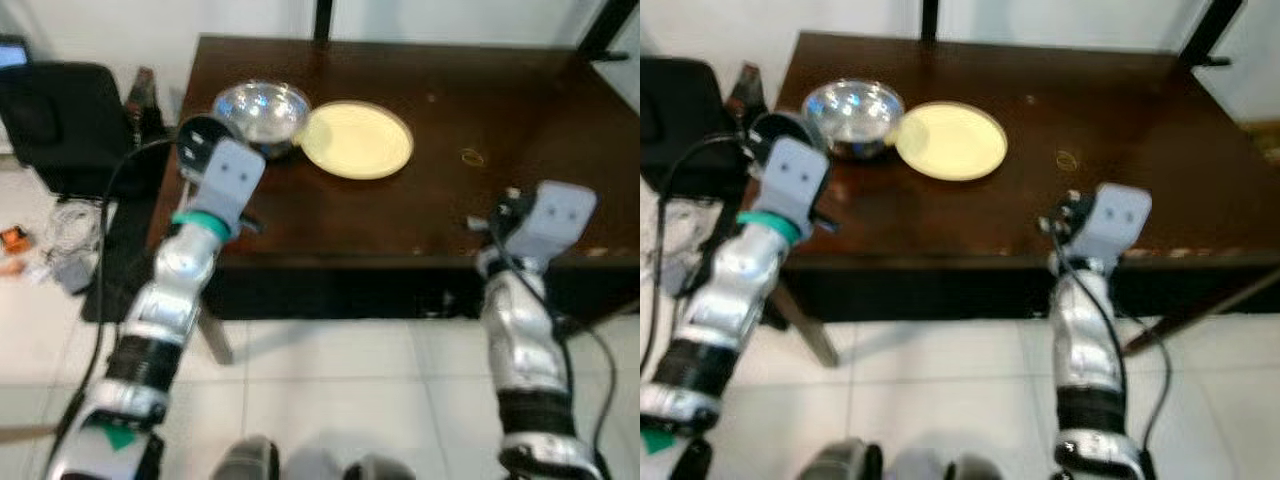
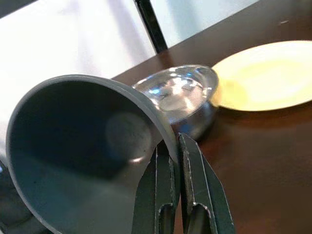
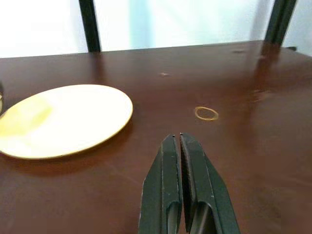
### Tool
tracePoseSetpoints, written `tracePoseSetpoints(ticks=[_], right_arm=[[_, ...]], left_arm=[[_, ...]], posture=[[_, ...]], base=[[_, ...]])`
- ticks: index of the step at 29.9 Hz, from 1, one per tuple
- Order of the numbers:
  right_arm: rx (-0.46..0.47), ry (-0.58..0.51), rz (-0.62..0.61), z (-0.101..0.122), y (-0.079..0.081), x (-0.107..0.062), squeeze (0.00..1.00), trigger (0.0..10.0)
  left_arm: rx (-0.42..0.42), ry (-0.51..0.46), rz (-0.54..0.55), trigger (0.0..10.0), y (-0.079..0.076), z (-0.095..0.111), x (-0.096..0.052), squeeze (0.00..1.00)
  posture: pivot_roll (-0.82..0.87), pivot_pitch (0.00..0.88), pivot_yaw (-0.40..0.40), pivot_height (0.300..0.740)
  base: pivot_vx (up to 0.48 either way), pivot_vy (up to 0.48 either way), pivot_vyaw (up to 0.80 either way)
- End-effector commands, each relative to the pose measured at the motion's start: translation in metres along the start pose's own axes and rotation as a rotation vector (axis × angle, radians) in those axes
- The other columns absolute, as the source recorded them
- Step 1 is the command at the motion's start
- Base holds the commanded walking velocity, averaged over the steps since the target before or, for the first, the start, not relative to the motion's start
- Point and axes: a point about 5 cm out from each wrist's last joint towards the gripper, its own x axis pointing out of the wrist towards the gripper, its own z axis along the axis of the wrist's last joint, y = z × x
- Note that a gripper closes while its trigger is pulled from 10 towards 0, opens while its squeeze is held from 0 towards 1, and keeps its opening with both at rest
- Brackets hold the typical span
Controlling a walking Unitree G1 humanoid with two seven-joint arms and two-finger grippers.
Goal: Setting the table
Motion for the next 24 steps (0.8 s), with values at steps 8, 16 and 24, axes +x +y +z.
tracePoseSetpoints(ticks=[8, 16, 24], right_arm=[[-0.023, -0.006, 0.002, 0.001, -0.003, 0.001, 0.00, 10.0], [-0.022, -0.007, 0.012, 0.001, 0.000, 0.003, 0.00, 10.0], [-0.018, -0.005, 0.017, 0.000, 0.002, 0.003, 0.00, 10.0]], left_arm=[[0.374, -0.361, -0.326, 10.0, -0.022, 0.049, -0.024, 0.00], [0.519, -0.425, -0.524, 10.0, -0.031, 0.054, -0.038, 0.00], [0.703, -0.404, -0.763, 10.0, -0.026, 0.049, -0.035, 0.00]], posture=[[0.05, 0.000, 0.040, 0.740], [0.06, 0.000, 0.039, 0.740], [0.06, 0.000, 0.037, 0.740]], base=[[0.110, 0.000, 0.00], [0.000, 0.000, 0.00], [0.000, 0.000, 0.00]])
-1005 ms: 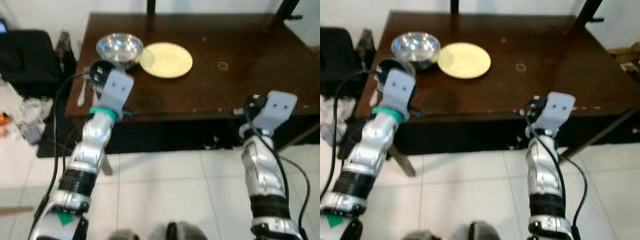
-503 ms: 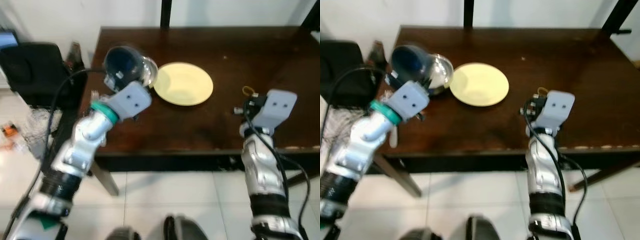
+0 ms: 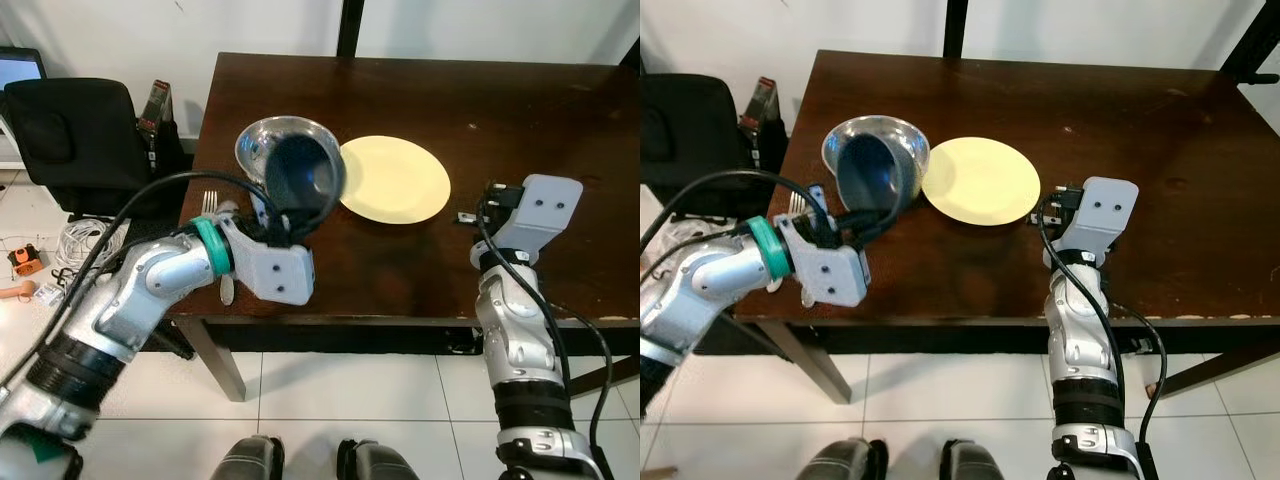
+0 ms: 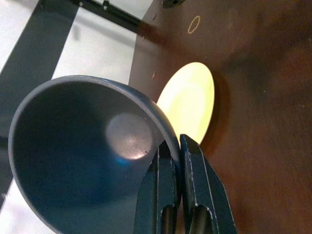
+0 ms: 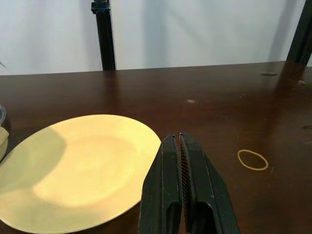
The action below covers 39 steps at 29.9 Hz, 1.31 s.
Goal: Setting the table
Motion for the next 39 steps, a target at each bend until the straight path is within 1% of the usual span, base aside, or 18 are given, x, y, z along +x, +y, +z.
tracePoseSetpoints(ticks=[1, 3, 5, 7, 9, 10, 12, 17, 20, 21, 22, 23, 25, 27, 28, 31, 36, 39], right_arm=[[0.005, 0.013, -0.006, -0.004, 0.000, -0.002, 0.00, 10.0], [0.005, 0.013, -0.005, -0.004, 0.000, -0.002, 0.00, 10.0], [0.010, 0.014, -0.001, -0.005, 0.003, -0.003, 0.00, 10.0], [0.010, 0.014, -0.001, -0.005, 0.003, -0.003, 0.00, 10.0], [0.014, 0.018, 0.002, -0.006, 0.004, -0.004, 0.00, 10.0], [0.015, 0.022, 0.009, -0.006, 0.006, -0.005, 0.00, 10.0], [0.017, 0.024, 0.020, -0.006, 0.008, -0.007, 0.00, 10.0], [0.003, 0.016, 0.071, -0.003, 0.012, -0.007, 0.00, 10.0], [-0.021, -0.019, 0.158, 0.009, 0.020, -0.002, 0.00, 10.0], [-0.021, -0.019, 0.158, 0.009, 0.020, -0.002, 0.00, 10.0], [-0.022, -0.030, 0.173, 0.013, 0.023, 0.000, 0.00, 10.0], [-0.022, -0.030, 0.173, 0.013, 0.023, 0.000, 0.00, 10.0], [-0.015, -0.036, 0.175, 0.015, 0.026, 0.000, 0.00, 10.0], [-0.010, -0.036, 0.175, 0.015, 0.027, -0.002, 0.00, 10.0], [-0.010, -0.036, 0.175, 0.015, 0.027, -0.002, 0.00, 10.0], [0.002, -0.024, 0.174, 0.010, 0.030, -0.008, 0.00, 10.0], [0.007, -0.016, 0.170, 0.009, 0.030, -0.011, 0.00, 10.0], [0.010, -0.013, 0.168, 0.008, 0.030, -0.013, 0.00, 10.0]], left_arm=[[0.013, -0.002, -0.086, 10.0, -0.005, -0.003, 0.001, 0.00], [0.015, -0.003, -0.109, 10.0, -0.006, -0.003, 0.001, 0.00], [0.027, 0.000, -0.208, 10.0, -0.007, -0.009, 0.005, 0.00], [0.027, 0.000, -0.208, 10.0, -0.007, -0.009, 0.005, 0.00], [-0.009, 0.009, -0.258, 10.0, -0.005, -0.014, 0.009, 0.00], [-0.056, 0.016, -0.323, 10.0, -0.003, -0.019, 0.011, 0.00], [-0.092, 0.024, -0.360, 10.0, 0.002, -0.023, 0.013, 0.00], [-0.109, 0.039, -0.455, 10.0, 0.009, -0.030, 0.011, 0.00], [-0.035, 0.092, -0.554, 10.0, 0.027, -0.039, 0.004, 0.02], [-0.035, 0.092, -0.554, 10.0, 0.027, -0.039, 0.004, 0.02], [0.003, 0.105, -0.602, 10.0, 0.036, -0.041, 0.000, 0.04], [0.003, 0.105, -0.602, 10.0, 0.036, -0.041, 0.000, 0.04], [0.069, 0.112, -0.664, 10.0, 0.047, -0.039, -0.005, 0.05], [0.098, 0.109, -0.702, 10.0, 0.053, -0.038, -0.007, 0.06], [0.098, 0.109, -0.702, 10.0, 0.053, -0.038, -0.007, 0.06], [0.136, 0.071, -0.798, 10.0, 0.061, -0.032, -0.009, 0.07], [0.129, -0.001, -0.867, 10.0, 0.062, -0.022, -0.010, 0.07], [0.161, -0.039, -0.927, 10.0, 0.061, -0.016, -0.011, 0.07]], posture=[[0.06, 0.000, 0.038, 0.740], [0.06, 0.000, 0.038, 0.740], [0.07, 0.003, 0.046, 0.740], [0.07, 0.003, 0.046, 0.740], [0.07, 0.012, 0.047, 0.740], [0.07, 0.037, 0.053, 0.740], [0.07, 0.055, 0.057, 0.740], [0.07, 0.077, 0.056, 0.740], [0.09, 0.109, 0.056, 0.740], [0.09, 0.109, 0.056, 0.740], [0.10, 0.132, 0.062, 0.740], [0.10, 0.132, 0.062, 0.740], [0.10, 0.143, 0.070, 0.740], [0.10, 0.145, 0.072, 0.740], [0.10, 0.145, 0.072, 0.740], [0.11, 0.158, 0.091, 0.740], [0.11, 0.163, 0.098, 0.740], [0.11, 0.164, 0.100, 0.740]], base=[[0.000, 0.000, 0.00], [0.000, 0.000, 0.00], [0.000, 0.000, 0.00], [0.000, 0.000, 0.00], [0.000, 0.000, 0.00], [0.000, 0.000, 0.00], [0.000, 0.000, 0.00], [0.000, 0.000, 0.00], [0.000, 0.000, 0.00], [0.000, 0.000, 0.00], [0.000, 0.000, 0.00], [0.000, 0.000, 0.00], [0.000, 0.000, 0.00], [0.000, 0.000, 0.00], [0.000, 0.000, 0.00], [0.000, 0.000, 0.00], [0.000, 0.000, 0.00], [0.000, 0.000, 0.00]])
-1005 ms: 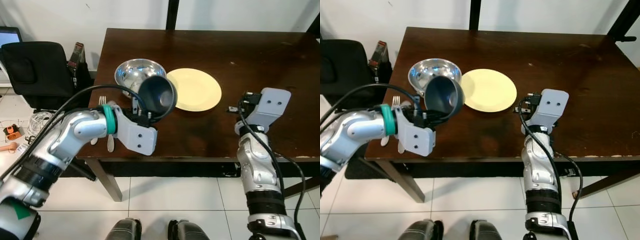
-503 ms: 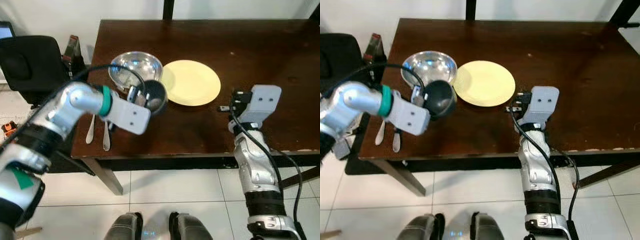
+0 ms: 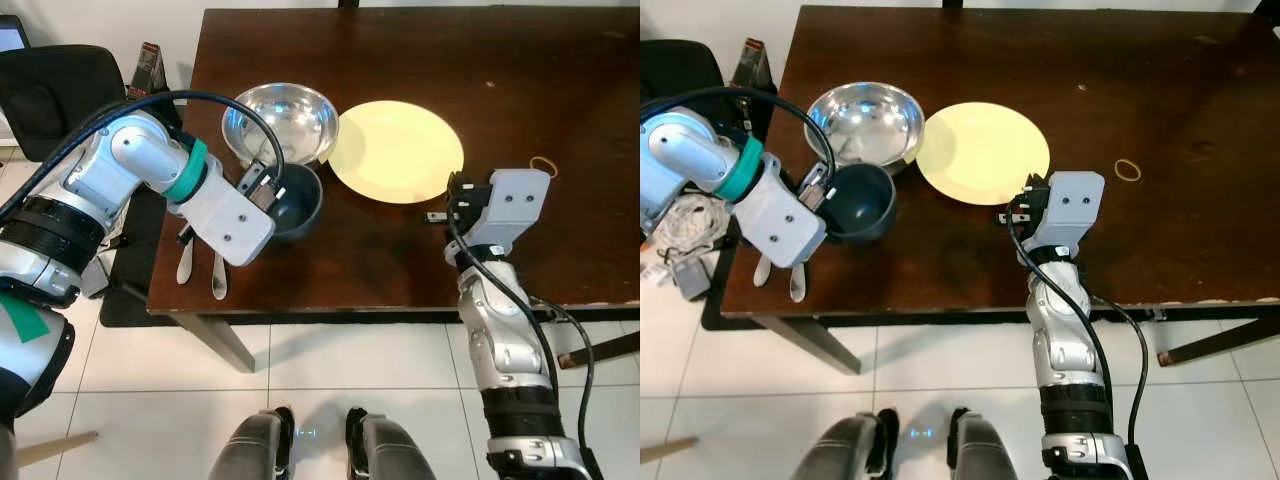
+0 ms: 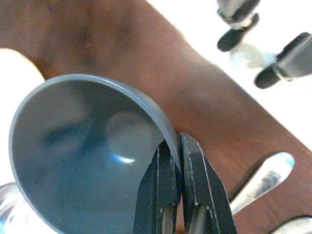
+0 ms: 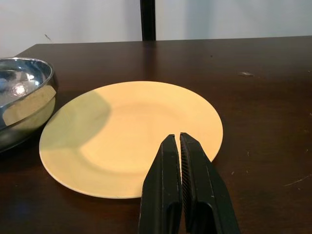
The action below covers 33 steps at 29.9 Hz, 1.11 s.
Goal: Setting the table
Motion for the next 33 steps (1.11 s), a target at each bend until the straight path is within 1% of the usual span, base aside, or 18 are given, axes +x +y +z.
tracePoseSetpoints(ticks=[1, 3, 4, 6, 8, 12, 18, 20, 21, 22, 24, 25, 26, 27, 28, 30, 31, 33], right_arm=[[0.006, 0.024, -0.010, -0.005, -0.001, -0.004, 0.00, 10.0], [0.007, 0.026, -0.009, -0.005, -0.001, -0.004, 0.00, 10.0], [0.008, 0.025, -0.009, -0.004, 0.000, -0.004, 0.00, 10.0], [0.008, 0.025, -0.009, -0.004, 0.000, -0.004, 0.00, 10.0], [0.010, 0.021, -0.012, -0.003, 0.000, -0.003, 0.00, 10.0], [0.008, 0.023, -0.021, -0.003, -0.003, -0.005, 0.00, 10.0], [0.008, 0.026, -0.024, -0.003, -0.003, -0.005, 0.00, 10.0], [0.011, 0.024, -0.026, -0.002, -0.001, -0.004, 0.00, 10.0], [0.011, 0.024, -0.026, -0.002, -0.001, -0.004, 0.00, 10.0], [0.013, 0.023, -0.026, -0.002, -0.001, -0.004, 0.00, 10.0], [0.013, 0.023, -0.026, -0.002, -0.001, -0.004, 0.00, 10.0], [0.014, 0.023, -0.027, -0.002, 0.000, -0.004, 0.00, 10.0], [0.013, 0.023, -0.027, -0.002, -0.001, -0.004, 0.00, 10.0], [0.013, 0.023, -0.027, -0.002, -0.001, -0.004, 0.00, 10.0], [0.013, 0.023, -0.028, -0.002, -0.001, -0.004, 0.00, 10.0], [0.013, 0.023, -0.028, -0.002, -0.001, -0.004, 0.00, 10.0], [0.013, 0.023, -0.028, -0.002, -0.001, -0.003, 0.00, 10.0], [0.012, 0.021, -0.028, -0.002, -0.001, -0.003, 0.00, 10.0]], left_arm=[[0.027, 0.000, -0.040, 10.0, -0.001, 0.003, -0.003, 0.07], [0.054, -0.007, -0.082, 10.0, -0.002, 0.004, -0.002, 0.07], [0.070, 0.004, -0.109, 10.0, -0.004, 0.002, 0.001, 0.07], [0.070, 0.004, -0.109, 10.0, -0.004, 0.002, 0.001, 0.07], [0.095, 0.019, -0.156, 10.0, -0.009, -0.001, 0.006, 0.09], [0.116, 0.032, -0.210, 10.0, -0.016, -0.003, 0.006, 0.10], [0.114, 0.034, -0.230, 10.0, -0.021, -0.004, 0.005, 0.10], [0.113, 0.044, -0.241, 10.0, -0.023, -0.008, 0.007, 0.15], [0.113, 0.044, -0.241, 10.0, -0.023, -0.008, 0.007, 0.15], [0.110, 0.047, -0.244, 10.0, -0.023, -0.010, 0.008, 0.20], [0.110, 0.047, -0.244, 10.0, -0.023, -0.010, 0.008, 0.20], [0.109, 0.050, -0.244, 10.0, -0.023, -0.011, 0.008, 0.30], [0.108, 0.051, -0.242, 10.0, -0.022, -0.012, 0.008, 0.44], [0.108, 0.051, -0.242, 10.0, -0.022, -0.012, 0.008, 0.44], [0.109, 0.053, -0.239, 10.0, -0.022, -0.013, 0.008, 0.64], [0.109, 0.053, -0.239, 10.0, -0.022, -0.013, 0.008, 0.64], [0.108, 0.054, -0.235, 10.0, -0.022, -0.014, 0.008, 1.00], [0.103, 0.054, -0.220, 10.0, -0.021, -0.014, 0.009, 1.00]], posture=[[0.11, 0.164, 0.100, 0.740], [0.11, 0.166, 0.102, 0.740], [0.11, 0.168, 0.102, 0.740], [0.11, 0.168, 0.102, 0.740], [0.10, 0.171, 0.104, 0.740], [0.11, 0.171, 0.104, 0.740], [0.11, 0.170, 0.105, 0.740], [0.11, 0.167, 0.104, 0.740], [0.11, 0.167, 0.104, 0.740], [0.10, 0.164, 0.104, 0.740], [0.10, 0.164, 0.104, 0.740], [0.10, 0.164, 0.104, 0.740], [0.10, 0.159, 0.102, 0.740], [0.10, 0.159, 0.102, 0.740], [0.10, 0.159, 0.102, 0.740], [0.10, 0.159, 0.102, 0.740], [0.10, 0.159, 0.102, 0.740], [0.10, 0.151, 0.097, 0.740]], base=[[0.000, 0.000, 0.00], [0.000, 0.000, 0.00], [0.000, 0.000, 0.00], [0.000, 0.000, 0.00], [0.000, 0.000, 0.00], [0.000, 0.000, 0.00], [0.000, 0.000, 0.00], [0.000, 0.000, 0.00], [0.000, 0.000, 0.00], [0.000, 0.000, 0.00], [0.000, 0.000, 0.00], [0.000, 0.000, 0.00], [0.000, 0.000, 0.00], [0.000, 0.000, 0.00], [0.000, 0.000, 0.00], [0.000, 0.000, 0.00], [0.000, 0.000, 0.00], [0.000, 0.000, 0.00]])
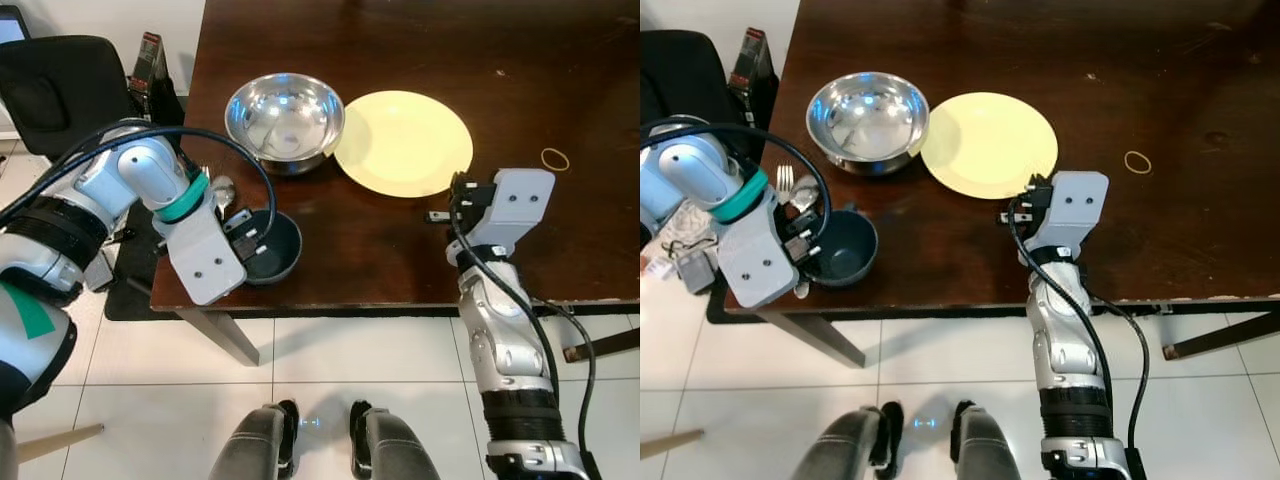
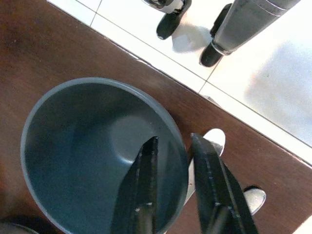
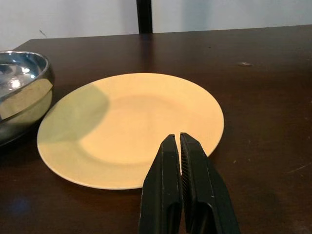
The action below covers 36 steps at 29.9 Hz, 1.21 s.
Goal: Setting the table
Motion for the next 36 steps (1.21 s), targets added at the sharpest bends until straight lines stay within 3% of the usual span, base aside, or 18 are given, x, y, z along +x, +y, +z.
tracePoseSetpoints(ticks=[1, 8, 9, 12, 14, 16, 21, 23, 26, 28, 31, 33, 36], right_arm=[[0.005, 0.013, -0.009, -0.002, -0.002, -0.001, 0.00, 10.0], [0.004, 0.009, -0.006, -0.002, -0.002, 0.001, 0.00, 10.0], [0.004, 0.002, -0.004, 0.001, -0.002, 0.002, 0.00, 10.0], [0.001, -0.028, 0.006, 0.010, -0.002, 0.003, 0.00, 10.0], [0.001, -0.028, 0.006, 0.010, -0.002, 0.003, 0.00, 10.0], [-0.022, -0.072, 0.050, 0.024, 0.000, 0.000, 0.00, 10.0], [-0.054, -0.101, 0.111, 0.036, 0.004, -0.006, 0.00, 10.0], [-0.075, -0.102, 0.198, 0.043, 0.009, -0.015, 0.00, 10.0], [-0.083, -0.099, 0.243, 0.045, 0.012, -0.019, 0.00, 10.0], [-0.095, -0.085, 0.335, 0.049, 0.014, -0.027, 0.00, 10.0], [-0.092, -0.079, 0.377, 0.051, 0.015, -0.032, 0.00, 10.0], [-0.060, -0.068, 0.469, 0.061, 0.015, -0.045, 0.00, 10.0], [-0.045, -0.063, 0.505, 0.064, 0.016, -0.050, 0.00, 10.0]], left_arm=[[-0.001, 0.017, 0.004, 10.0, 0.000, -0.002, -0.002, 1.00], [-0.009, 0.022, 0.052, 10.0, 0.005, -0.002, -0.005, 1.00], [-0.028, 0.009, 0.095, 10.0, 0.007, -0.002, -0.013, 0.00], [-0.089, -0.048, 0.185, 10.0, 0.006, 0.003, -0.030, 0.00], [-0.089, -0.048, 0.185, 10.0, 0.006, 0.003, -0.030, 0.00], [-0.183, -0.132, 0.290, 10.0, -0.002, 0.009, -0.045, 0.00], [-0.288, -0.210, 0.437, 10.0, -0.007, 0.014, -0.060, 0.00], [-0.391, -0.257, 0.579, 10.0, -0.013, 0.014, -0.069, 0.00], [-0.431, -0.268, 0.629, 10.0, -0.017, 0.013, -0.071, 0.00], [-0.523, -0.302, 0.751, 10.0, -0.024, 0.013, -0.067, 0.00], [-0.578, -0.312, 0.820, 10.0, -0.028, 0.012, -0.063, 0.00], [-0.718, -0.303, 0.926, 10.0, -0.038, 0.012, -0.051, 0.00], [-0.755, -0.289, 0.947, 10.0, -0.042, 0.013, -0.047, 0.00]], posture=[[0.10, 0.148, 0.095, 0.740], [0.10, 0.131, 0.088, 0.740], [0.10, 0.119, 0.085, 0.740], [0.10, 0.111, 0.081, 0.740], [0.10, 0.111, 0.081, 0.740], [0.10, 0.100, 0.074, 0.740], [0.09, 0.097, 0.062, 0.740], [0.09, 0.092, 0.055, 0.740], [0.09, 0.092, 0.055, 0.740], [0.07, 0.089, 0.045, 0.740], [0.07, 0.086, 0.046, 0.740], [0.06, 0.077, 0.040, 0.740], [0.06, 0.077, 0.040, 0.740]], base=[[0.000, 0.000, 0.00], [0.000, 0.000, 0.00], [0.000, 0.000, 0.00], [0.000, 0.000, 0.00], [0.000, 0.000, 0.00], [0.000, 0.000, 0.00], [0.000, 0.000, 0.00], [0.000, 0.000, 0.00], [0.000, 0.000, 0.00], [0.000, 0.000, 0.00], [0.000, 0.000, 0.00], [0.000, 0.000, 0.00], [0.000, 0.000, 0.00]])
